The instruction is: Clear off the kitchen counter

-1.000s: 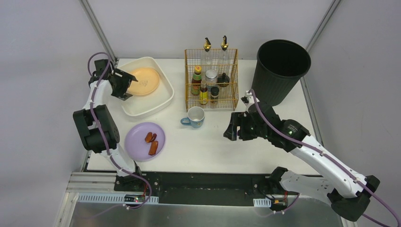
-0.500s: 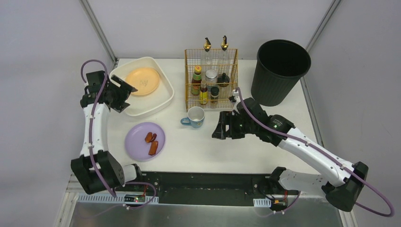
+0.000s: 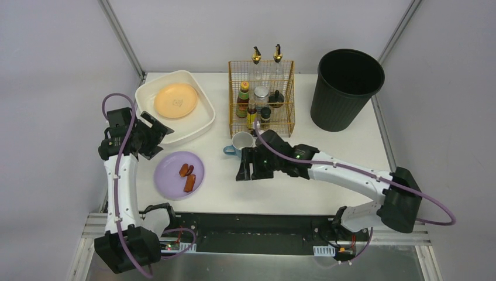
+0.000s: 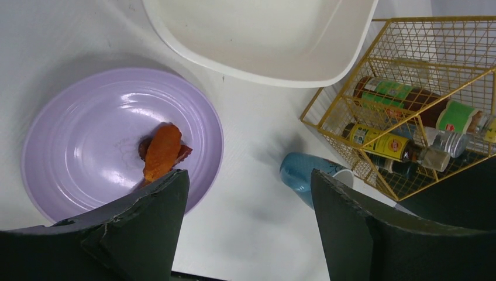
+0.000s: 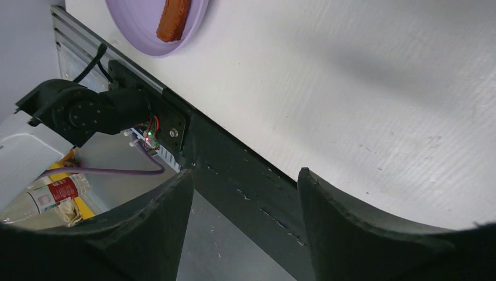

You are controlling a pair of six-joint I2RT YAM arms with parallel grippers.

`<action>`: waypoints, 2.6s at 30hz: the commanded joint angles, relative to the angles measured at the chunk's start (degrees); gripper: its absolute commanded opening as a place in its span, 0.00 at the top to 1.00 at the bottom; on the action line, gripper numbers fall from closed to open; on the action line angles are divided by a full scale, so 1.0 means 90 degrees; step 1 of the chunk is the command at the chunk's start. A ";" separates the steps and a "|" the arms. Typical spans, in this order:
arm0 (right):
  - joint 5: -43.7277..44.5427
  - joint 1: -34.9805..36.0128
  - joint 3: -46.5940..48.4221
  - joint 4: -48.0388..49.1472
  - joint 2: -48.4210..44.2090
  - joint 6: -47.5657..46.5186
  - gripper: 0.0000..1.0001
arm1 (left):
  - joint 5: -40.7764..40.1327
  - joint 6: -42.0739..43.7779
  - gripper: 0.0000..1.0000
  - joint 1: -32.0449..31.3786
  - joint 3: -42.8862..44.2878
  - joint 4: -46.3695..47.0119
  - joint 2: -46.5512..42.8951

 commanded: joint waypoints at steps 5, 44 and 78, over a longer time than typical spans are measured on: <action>0.0643 0.0583 0.0399 0.1339 0.1113 0.1030 0.33 | 0.0531 0.0510 0.22 0.0036 0.0088 -0.0493 -0.0381; 0.2069 0.1220 0.1888 0.3458 0.4904 0.3080 0.56 | 0.0115 0.1750 0.22 -0.1875 0.1009 -0.1192 -0.0256; 0.2346 0.1222 0.1133 0.3207 0.3947 0.2699 1.00 | -0.0084 0.1792 0.20 -0.1900 0.1145 -0.1281 -0.0340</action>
